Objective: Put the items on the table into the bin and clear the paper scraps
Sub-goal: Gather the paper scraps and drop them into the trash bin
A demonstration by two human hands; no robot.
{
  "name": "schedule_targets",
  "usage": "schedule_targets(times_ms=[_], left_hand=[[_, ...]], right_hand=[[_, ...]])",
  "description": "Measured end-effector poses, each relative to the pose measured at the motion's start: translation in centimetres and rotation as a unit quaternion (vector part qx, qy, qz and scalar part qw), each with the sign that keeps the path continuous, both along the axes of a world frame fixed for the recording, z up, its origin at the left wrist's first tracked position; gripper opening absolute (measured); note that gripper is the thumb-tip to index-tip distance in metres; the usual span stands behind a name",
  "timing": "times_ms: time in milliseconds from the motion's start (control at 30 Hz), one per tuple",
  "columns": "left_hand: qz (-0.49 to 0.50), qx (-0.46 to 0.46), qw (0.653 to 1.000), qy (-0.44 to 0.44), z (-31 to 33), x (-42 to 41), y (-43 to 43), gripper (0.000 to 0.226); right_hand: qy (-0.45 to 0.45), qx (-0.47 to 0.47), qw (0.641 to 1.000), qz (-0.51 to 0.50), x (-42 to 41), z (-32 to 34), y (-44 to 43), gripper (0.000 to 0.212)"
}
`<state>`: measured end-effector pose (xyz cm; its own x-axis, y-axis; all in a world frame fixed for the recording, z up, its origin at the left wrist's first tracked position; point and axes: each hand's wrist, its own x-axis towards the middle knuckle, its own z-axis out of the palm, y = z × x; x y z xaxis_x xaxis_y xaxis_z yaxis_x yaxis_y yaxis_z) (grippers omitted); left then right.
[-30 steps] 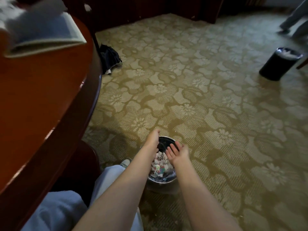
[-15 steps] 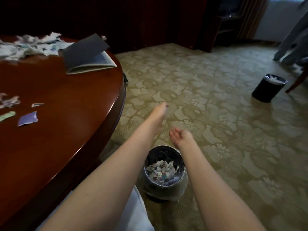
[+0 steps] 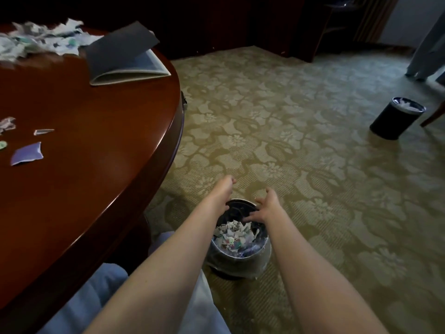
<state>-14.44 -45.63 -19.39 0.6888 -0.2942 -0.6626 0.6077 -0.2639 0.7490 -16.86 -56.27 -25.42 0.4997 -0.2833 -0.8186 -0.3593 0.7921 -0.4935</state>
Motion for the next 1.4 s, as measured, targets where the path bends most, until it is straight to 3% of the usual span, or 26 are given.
schedule_targets(times_ms=[233, 467, 567, 700, 867, 933, 967, 1033, 1100, 1167, 1233, 1300, 1400], left_hand=[[-0.012, 0.007, 1.0, -0.026, 2.0, 0.4, -0.1, 0.043], [-0.048, -0.04, 0.97, -0.234, 10.7, -0.5, -1.1, 0.037], [-0.039, -0.044, 0.942, -0.332, 15.4, -0.3, 0.0, 0.038], [0.004, -0.037, 0.917, -0.397, 19.7, 0.6, 3.8, 0.038], [0.072, 0.027, 0.896, -0.437, 21.1, 1.7, 11.1, 0.039], [0.084, 0.088, 0.881, -0.457, 20.9, 2.4, 14.5, 0.04], [0.089, 0.113, 0.877, -0.457, 20.8, 2.7, 16.3, 0.041], [0.107, 0.169, 0.868, -0.454, 20.4, 3.3, 19.8, 0.041], [0.139, 0.209, 0.863, -0.438, 19.7, 3.5, 23.1, 0.041], [0.168, 0.235, 0.859, -0.422, 19.0, 3.4, 25.9, 0.042], [0.186, 0.26, 0.857, -0.405, 18.4, 3.2, 28.2, 0.043], [0.208, 0.277, 0.854, -0.388, 17.8, 3.0, 30.2, 0.044], [0.249, 0.28, 0.849, -0.373, 17.1, 2.9, 32.4, 0.045]], right_hand=[[-0.007, -0.098, 0.993, 0.06, 0.0, 1.5, -0.3, 0.051], [-0.152, -0.201, 0.966, 0.052, 2.1, 9.1, 0.4, 0.022], [-0.223, -0.215, 0.95, 0.042, 3.2, 14.0, 2.0, 0.029], [-0.314, -0.223, 0.92, 0.071, 4.5, 19.6, 5.9, 0.028], [-0.338, -0.308, 0.868, 0.195, 6.0, 23.1, 12.3, 0.041], [-0.329, -0.365, 0.824, 0.281, 6.1, 23.2, 15.3, 0.041], [-0.34, -0.392, 0.786, 0.336, 6.0, 22.9, 16.7, 0.039], [-0.364, -0.462, 0.658, 0.47, 5.7, 22.3, 19.3, 0.038], [-0.357, -0.482, 0.541, 0.589, 5.3, 22.0, 21.6, 0.066], [-0.334, -0.516, 0.455, 0.645, 4.9, 22.0, 23.6, 0.088], [-0.312, -0.601, 0.354, 0.645, 4.7, 21.7, 25.6, 0.097], [-0.306, -0.649, 0.303, 0.627, 4.7, 21.4, 27.5, 0.1], [-0.301, -0.663, 0.306, 0.614, 5.5, 21.2, 29.4, 0.101]])
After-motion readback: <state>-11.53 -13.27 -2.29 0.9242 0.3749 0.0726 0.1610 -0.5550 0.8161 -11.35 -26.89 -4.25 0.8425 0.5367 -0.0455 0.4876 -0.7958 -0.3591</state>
